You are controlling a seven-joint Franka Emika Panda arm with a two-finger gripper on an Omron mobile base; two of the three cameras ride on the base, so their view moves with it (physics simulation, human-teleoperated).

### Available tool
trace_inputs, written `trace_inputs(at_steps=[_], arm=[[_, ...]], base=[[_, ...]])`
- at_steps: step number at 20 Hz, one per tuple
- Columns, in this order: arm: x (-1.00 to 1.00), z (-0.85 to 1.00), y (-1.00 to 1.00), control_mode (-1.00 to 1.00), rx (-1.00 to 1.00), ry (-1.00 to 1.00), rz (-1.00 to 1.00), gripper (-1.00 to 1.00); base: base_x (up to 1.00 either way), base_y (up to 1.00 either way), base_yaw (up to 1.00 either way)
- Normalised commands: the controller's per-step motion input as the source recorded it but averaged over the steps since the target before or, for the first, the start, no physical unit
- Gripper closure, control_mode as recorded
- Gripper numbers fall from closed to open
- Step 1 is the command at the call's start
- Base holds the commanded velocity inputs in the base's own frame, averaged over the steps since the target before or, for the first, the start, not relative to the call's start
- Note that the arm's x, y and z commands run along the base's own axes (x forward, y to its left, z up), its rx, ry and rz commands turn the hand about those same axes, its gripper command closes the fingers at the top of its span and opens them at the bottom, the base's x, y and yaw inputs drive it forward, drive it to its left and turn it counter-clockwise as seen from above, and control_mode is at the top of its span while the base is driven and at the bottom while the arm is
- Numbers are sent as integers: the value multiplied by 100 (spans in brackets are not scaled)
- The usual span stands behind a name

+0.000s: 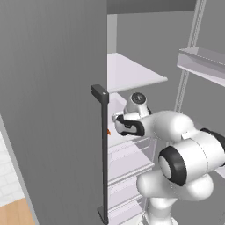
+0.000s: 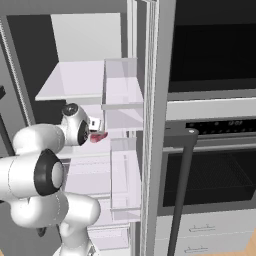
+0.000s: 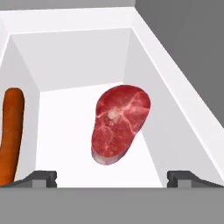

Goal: Place one carrot and one steak in each tupperware on the nearby counter, to pack two identical lunches.

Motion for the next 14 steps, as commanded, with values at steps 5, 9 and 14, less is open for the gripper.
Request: trace_inputs(at_steps=[5,9,14], arm=[[31,-32,0,-100,0,0,-2,-100],[11,-36,0,-100,0,2,-1,-100],[0,-16,0,-100,0,2,-1,-100]], base=[[0,0,0],[0,0,0],[0,0,0]])
